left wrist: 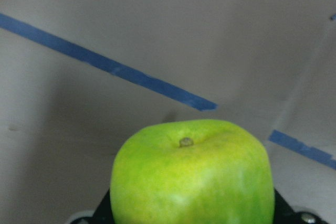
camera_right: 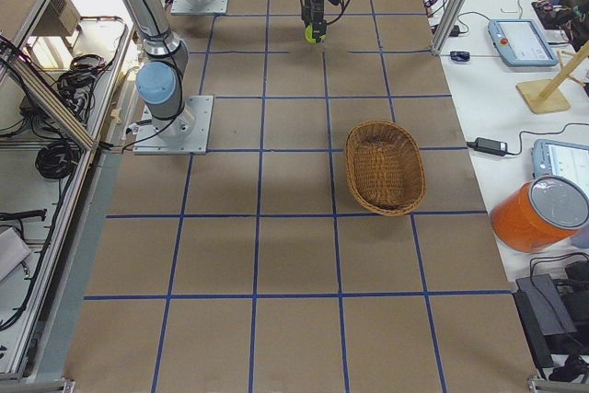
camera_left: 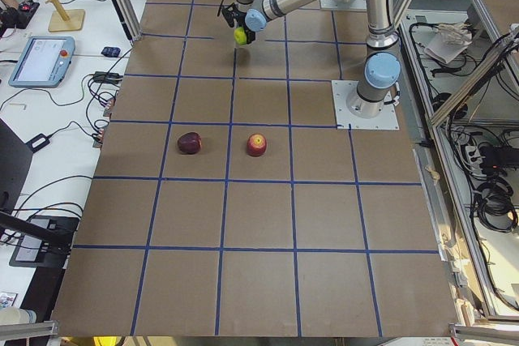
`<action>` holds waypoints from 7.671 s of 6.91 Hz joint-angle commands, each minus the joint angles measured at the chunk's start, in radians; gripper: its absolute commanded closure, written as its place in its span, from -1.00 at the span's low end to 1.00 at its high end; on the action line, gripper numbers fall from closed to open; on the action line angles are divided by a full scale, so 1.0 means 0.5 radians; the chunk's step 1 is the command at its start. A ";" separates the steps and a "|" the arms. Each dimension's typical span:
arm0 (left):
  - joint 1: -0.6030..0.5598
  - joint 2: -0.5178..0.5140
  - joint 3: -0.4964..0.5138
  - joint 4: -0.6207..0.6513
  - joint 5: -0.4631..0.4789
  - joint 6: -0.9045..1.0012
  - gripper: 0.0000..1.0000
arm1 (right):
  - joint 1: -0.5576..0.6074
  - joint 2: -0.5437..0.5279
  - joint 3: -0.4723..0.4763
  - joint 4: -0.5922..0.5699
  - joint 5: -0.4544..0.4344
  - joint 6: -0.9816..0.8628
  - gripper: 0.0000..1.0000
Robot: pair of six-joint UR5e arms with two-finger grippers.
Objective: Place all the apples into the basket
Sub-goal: 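Set the green apple at center with left gripper while right arm approaches, then grasp green apple with right gripper while left grasps nearer red apple, then drop green apple in basket with right while left sets red apple centrally, then grasp centered red apple with right while left grasps other red apple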
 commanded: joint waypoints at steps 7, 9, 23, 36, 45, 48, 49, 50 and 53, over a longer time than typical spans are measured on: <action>0.450 0.516 -0.026 -0.632 0.408 1.349 -1.00 | 0.278 0.467 0.008 -0.421 0.159 0.216 -1.00; 0.975 0.597 -0.207 -0.511 0.419 2.229 -1.00 | 0.410 0.667 0.005 -0.606 0.256 0.744 -1.00; 1.983 0.195 -0.356 -0.289 0.566 3.556 0.20 | 0.527 1.021 -0.071 -0.810 0.573 1.412 1.00; 0.051 -0.216 0.178 -0.077 -0.084 0.007 -0.76 | -0.955 1.361 -0.501 -1.339 -0.387 -1.070 -0.72; 0.948 0.161 0.651 -1.007 0.220 1.641 -0.94 | 0.126 0.849 -0.486 -0.251 0.213 0.224 -1.00; 1.353 0.027 0.779 -0.961 0.290 2.422 -0.82 | 0.502 0.925 -0.373 -0.284 0.373 0.848 -1.00; 1.418 -0.059 0.877 -0.958 0.290 2.594 -0.82 | 0.572 0.974 -0.296 -0.561 0.416 0.972 -1.00; 1.489 -0.166 0.966 -0.924 0.287 2.711 -0.82 | 0.631 1.017 -0.213 -0.637 0.423 1.046 -1.00; 1.639 -0.430 1.059 -0.698 0.278 3.070 -0.82 | 0.677 1.118 -0.164 -0.742 0.555 1.151 -1.00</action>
